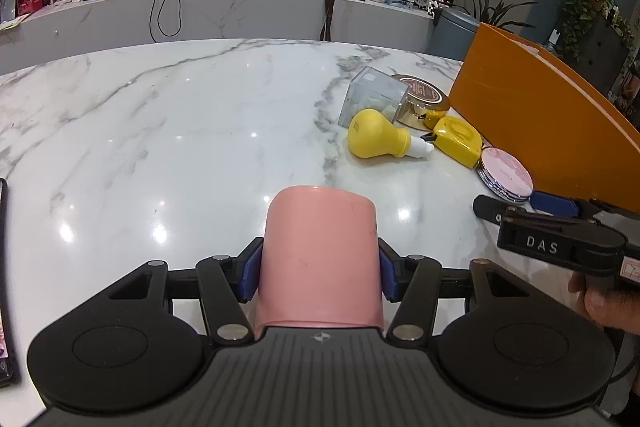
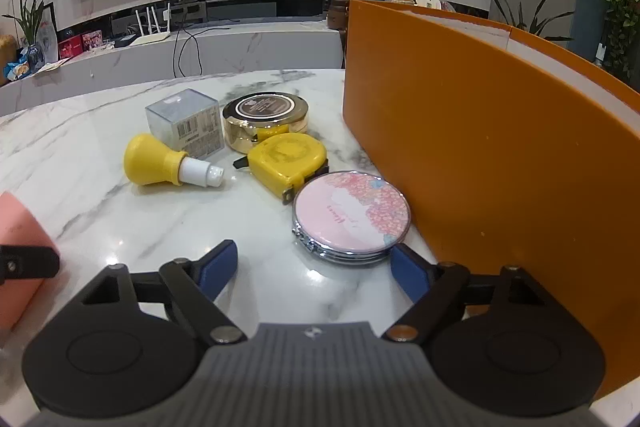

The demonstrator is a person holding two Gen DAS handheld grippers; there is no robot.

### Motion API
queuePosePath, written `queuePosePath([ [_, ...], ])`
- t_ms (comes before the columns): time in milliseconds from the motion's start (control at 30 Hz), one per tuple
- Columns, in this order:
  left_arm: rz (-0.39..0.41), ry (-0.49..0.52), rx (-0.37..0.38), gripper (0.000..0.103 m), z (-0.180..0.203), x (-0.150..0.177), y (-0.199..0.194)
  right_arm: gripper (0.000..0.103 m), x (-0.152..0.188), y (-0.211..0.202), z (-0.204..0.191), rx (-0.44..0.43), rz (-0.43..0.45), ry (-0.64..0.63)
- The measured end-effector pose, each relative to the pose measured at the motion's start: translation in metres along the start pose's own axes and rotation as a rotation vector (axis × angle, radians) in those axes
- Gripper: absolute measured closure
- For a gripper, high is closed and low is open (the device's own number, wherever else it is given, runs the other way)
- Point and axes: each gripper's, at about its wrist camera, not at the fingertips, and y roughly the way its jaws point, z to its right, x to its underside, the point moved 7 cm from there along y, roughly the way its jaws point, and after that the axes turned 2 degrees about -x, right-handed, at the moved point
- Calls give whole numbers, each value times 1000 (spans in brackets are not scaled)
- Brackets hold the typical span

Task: Organize rigid objects
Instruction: 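Grasp the pink compact mirror with the right tool while the left tool holds the container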

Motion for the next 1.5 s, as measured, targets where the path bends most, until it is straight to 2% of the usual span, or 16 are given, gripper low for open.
queuePosePath([
  [200,-2,1,2,39,-1,1,-1,33,-2,0,-1,-3,14,-8],
  [367,-5,4,1,39,-2,1,-1,50,-2,-2,-6,-25,27,-34],
  [467,-7,3,-1,39,-3,2,-2,59,-2,-2,-10,-41,32,-54],
  [533,-9,4,-1,39,-2,3,-2,60,-3,-3,-11,-46,34,-63],
  [633,-10,5,-3,39,-4,4,-3,72,-3,-3,-13,-54,35,-68],
  [700,-9,2,-4,39,-4,4,-3,72,-3,-3,-15,-55,34,-74],
  [900,-5,5,-5,39,-5,4,-2,56,-4,-7,-7,-27,49,-26],
  [967,-4,5,-4,39,-5,4,-2,31,-6,-7,-3,-8,56,-2],
  [1000,-3,6,-4,39,-5,4,-2,27,-7,-7,-2,3,57,11],
  [1267,-10,13,1,39,-4,3,-3,23,-18,11,-3,6,44,46],
  [1367,-16,19,3,39,-4,2,-3,17,-21,22,-9,16,20,5],
  [1500,-13,21,6,39,-4,2,-2,16,-28,33,-13,14,14,-26],
])
